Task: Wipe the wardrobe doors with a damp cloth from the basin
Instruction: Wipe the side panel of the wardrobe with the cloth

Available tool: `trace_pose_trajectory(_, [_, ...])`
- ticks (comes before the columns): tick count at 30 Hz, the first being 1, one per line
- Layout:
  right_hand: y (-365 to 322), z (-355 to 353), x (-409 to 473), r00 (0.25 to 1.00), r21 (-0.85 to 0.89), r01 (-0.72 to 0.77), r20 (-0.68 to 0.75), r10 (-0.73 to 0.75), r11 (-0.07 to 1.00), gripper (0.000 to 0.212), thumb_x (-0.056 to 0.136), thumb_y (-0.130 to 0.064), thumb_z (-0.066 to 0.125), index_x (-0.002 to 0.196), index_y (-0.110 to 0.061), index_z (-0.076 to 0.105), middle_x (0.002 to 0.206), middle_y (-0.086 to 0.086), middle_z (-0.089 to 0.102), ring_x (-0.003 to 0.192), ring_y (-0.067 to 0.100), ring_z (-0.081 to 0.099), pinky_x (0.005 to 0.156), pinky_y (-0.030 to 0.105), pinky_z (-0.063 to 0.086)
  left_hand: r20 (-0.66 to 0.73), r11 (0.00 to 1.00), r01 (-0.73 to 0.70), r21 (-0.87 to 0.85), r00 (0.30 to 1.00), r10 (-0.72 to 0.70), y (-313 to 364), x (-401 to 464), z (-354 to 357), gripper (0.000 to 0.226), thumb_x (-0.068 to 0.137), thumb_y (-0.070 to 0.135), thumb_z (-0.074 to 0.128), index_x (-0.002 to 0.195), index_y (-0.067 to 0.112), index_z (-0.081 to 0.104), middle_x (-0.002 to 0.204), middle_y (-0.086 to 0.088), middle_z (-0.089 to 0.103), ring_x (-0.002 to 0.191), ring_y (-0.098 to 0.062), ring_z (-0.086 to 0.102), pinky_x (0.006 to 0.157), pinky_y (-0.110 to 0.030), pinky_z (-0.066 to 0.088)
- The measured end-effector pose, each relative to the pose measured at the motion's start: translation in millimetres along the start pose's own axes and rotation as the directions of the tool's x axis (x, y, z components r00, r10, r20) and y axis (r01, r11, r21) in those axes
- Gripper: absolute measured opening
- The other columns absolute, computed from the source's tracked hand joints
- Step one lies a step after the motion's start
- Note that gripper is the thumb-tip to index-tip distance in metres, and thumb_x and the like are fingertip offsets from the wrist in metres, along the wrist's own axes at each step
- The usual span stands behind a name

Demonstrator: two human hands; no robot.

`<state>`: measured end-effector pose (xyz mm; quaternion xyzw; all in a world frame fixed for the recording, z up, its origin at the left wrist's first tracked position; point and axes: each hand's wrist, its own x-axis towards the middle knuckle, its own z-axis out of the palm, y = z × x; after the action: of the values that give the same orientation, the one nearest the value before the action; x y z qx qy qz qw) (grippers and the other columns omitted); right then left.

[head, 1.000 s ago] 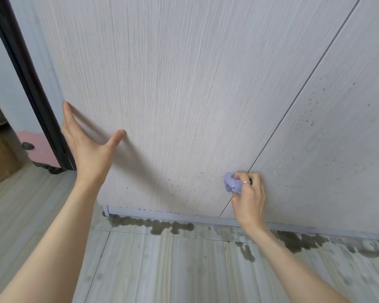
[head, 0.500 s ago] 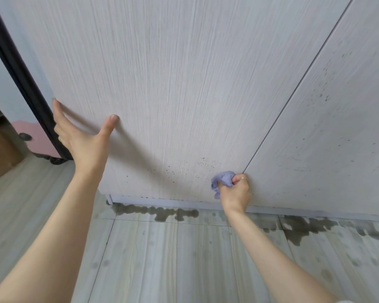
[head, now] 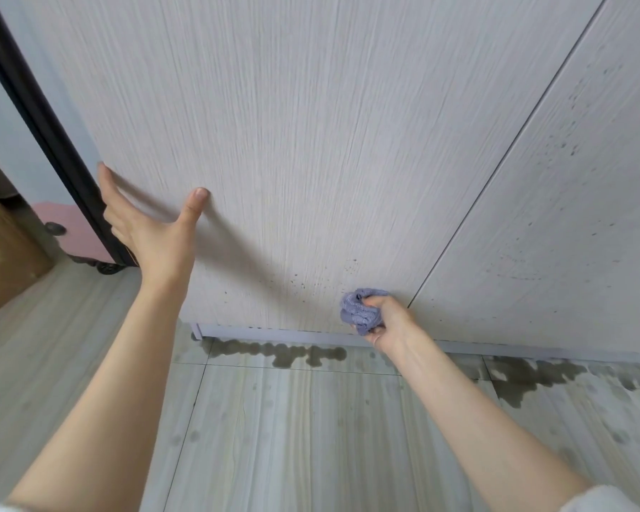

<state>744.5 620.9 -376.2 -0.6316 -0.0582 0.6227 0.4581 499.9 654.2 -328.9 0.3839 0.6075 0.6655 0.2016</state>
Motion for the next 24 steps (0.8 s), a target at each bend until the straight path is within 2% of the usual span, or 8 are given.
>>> trace_pose_trajectory(2, [-10,10,-13,0.994,0.051,0.029,0.108,-0.034,0.998,0.027,0.088,0.005,0.049,0.065,-0.008,0.055,0.052,0.007,0.056,0.047,0.014,0.050,0.040,0.017,0.041,0.001,1.000,-0.001,0.000,1.000,0.001,0,0,0,0.103,0.076,0.042,0.074,0.150,0.026,0.006,0.155,0.002,0.007,0.142,-0.016,0.005,0.101,-0.026,0.007])
trace_pose_trajectory(4, [-22,21,-29,0.980,0.114,0.088,0.169,-0.107,0.990,0.017,0.086,0.003,0.056,0.072,-0.007,0.057,0.061,0.009,0.064,0.055,0.016,0.059,0.065,0.027,0.054,0.000,1.000,0.003,0.002,1.000,-0.003,-1,1,-1,0.103,0.075,0.043,0.074,0.150,0.027,0.006,0.154,0.002,0.008,0.142,-0.018,0.006,0.101,-0.028,0.008])
trace_pose_trajectory(6, [-27,27,-33,0.983,0.138,0.095,0.142,-0.114,0.986,0.011,0.085,-0.002,0.059,0.076,-0.007,0.056,0.073,0.010,0.061,0.064,0.018,0.059,0.073,0.033,0.052,0.004,1.000,0.007,0.003,1.000,-0.007,-1,1,-1,0.102,0.075,0.042,0.074,0.150,0.028,0.006,0.154,0.002,0.008,0.142,-0.018,0.007,0.102,-0.029,0.009])
trace_pose_trajectory(11, [-5,24,-6,0.999,-0.076,-0.031,0.032,0.034,0.997,0.027,0.088,-0.004,0.053,0.061,-0.010,0.048,0.052,0.004,0.052,0.045,0.013,0.046,0.038,0.014,0.036,0.009,1.000,-0.001,0.009,1.000,0.001,0,1,0,0.101,0.077,0.042,0.074,0.150,0.027,0.006,0.154,0.003,0.009,0.140,-0.016,0.006,0.101,-0.028,0.008])
trace_pose_trajectory(15, [15,25,13,0.988,-0.204,-0.065,0.125,0.092,0.977,0.048,0.095,0.001,0.027,0.051,-0.010,0.043,0.037,0.003,0.044,0.029,0.012,0.037,0.031,0.009,0.021,0.012,1.000,0.011,0.009,1.000,-0.011,2,0,-1,0.102,0.076,0.043,0.074,0.150,0.027,0.005,0.154,0.003,0.008,0.142,-0.018,0.005,0.107,-0.033,0.008])
trace_pose_trajectory(19, [4,48,-3,0.964,-0.021,0.038,0.265,-0.031,0.999,0.066,0.093,0.013,0.026,0.034,-0.008,0.049,0.038,0.004,0.044,0.029,0.009,0.042,0.030,0.012,0.033,0.013,1.000,0.014,0.005,1.000,-0.014,3,0,0,0.101,0.076,0.041,0.074,0.150,0.028,0.006,0.154,0.003,0.009,0.142,-0.017,0.007,0.105,-0.031,0.011])
trace_pose_trajectory(22, [-5,65,-13,0.970,0.058,0.116,0.206,-0.126,0.991,0.032,0.085,0.013,0.045,0.062,-0.005,0.058,0.059,0.013,0.058,0.035,0.018,0.055,0.034,0.018,0.044,-0.002,1.000,0.018,0.007,1.000,-0.018,3,0,0,0.100,0.076,0.040,0.075,0.149,0.028,0.008,0.153,0.003,0.011,0.141,-0.015,0.010,0.101,-0.027,0.011])
trace_pose_trajectory(24, [7,66,-13,0.972,-0.046,0.136,0.201,-0.125,0.990,0.028,0.083,0.014,0.041,0.072,-0.008,0.055,0.072,0.013,0.056,0.047,0.021,0.052,0.034,0.017,0.037,-0.004,0.999,0.030,0.014,1.000,-0.030,5,-1,0,0.100,0.075,0.040,0.075,0.149,0.028,0.008,0.153,0.003,0.011,0.141,-0.015,0.010,0.103,-0.028,0.012])
